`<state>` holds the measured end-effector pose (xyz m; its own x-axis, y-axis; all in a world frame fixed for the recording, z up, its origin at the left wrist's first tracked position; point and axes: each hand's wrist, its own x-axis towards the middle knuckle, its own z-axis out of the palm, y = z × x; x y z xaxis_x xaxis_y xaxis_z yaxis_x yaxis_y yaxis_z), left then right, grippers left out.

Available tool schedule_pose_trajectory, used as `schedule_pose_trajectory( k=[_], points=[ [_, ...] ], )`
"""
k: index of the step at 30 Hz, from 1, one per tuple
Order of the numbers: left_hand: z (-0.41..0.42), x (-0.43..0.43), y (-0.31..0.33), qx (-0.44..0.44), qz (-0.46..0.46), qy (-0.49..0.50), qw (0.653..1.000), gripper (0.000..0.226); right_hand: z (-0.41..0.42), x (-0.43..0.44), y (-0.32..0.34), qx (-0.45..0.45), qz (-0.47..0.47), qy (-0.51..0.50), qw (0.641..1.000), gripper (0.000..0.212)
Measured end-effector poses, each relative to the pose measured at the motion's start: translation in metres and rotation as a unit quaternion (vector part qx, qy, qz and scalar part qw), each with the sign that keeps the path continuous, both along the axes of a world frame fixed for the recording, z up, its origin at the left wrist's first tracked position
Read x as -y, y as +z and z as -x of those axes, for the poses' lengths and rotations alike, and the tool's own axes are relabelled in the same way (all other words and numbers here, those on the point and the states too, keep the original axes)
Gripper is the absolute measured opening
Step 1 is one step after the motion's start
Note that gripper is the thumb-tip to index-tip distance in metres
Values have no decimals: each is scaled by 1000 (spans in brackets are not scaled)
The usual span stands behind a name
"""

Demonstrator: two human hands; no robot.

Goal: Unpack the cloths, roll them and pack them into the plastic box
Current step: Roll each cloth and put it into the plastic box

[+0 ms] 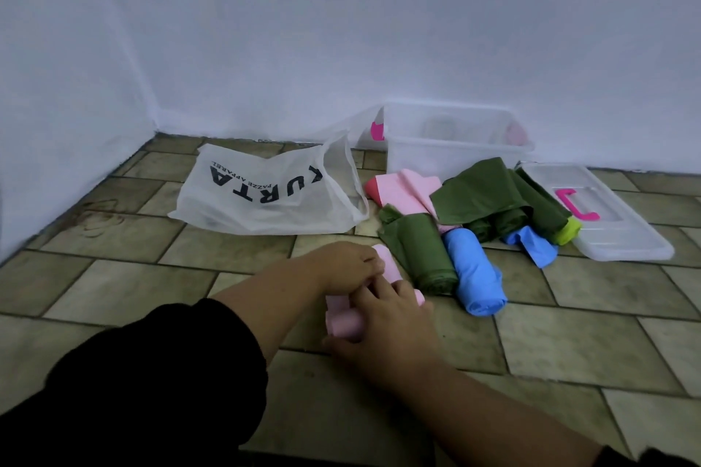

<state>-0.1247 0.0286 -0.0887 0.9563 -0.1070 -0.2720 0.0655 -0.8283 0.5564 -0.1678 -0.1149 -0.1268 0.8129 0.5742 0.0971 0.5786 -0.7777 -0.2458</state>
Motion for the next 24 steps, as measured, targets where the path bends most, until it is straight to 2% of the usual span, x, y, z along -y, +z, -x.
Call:
schedule_pose_trajectory(
  k=[6,16,24],
  points=[
    [5,-8,-7,16,5,-35,999,35,-11,29,12,-15,55,81,995,48],
    [1,-10,-21,24,-1,-10,1000,28,-13,46,29,-6,76,127,989,34],
    [4,-11,-21,29,-23,-19,999,26,-30,41,39,-35,100,114,988,28]
  ],
)
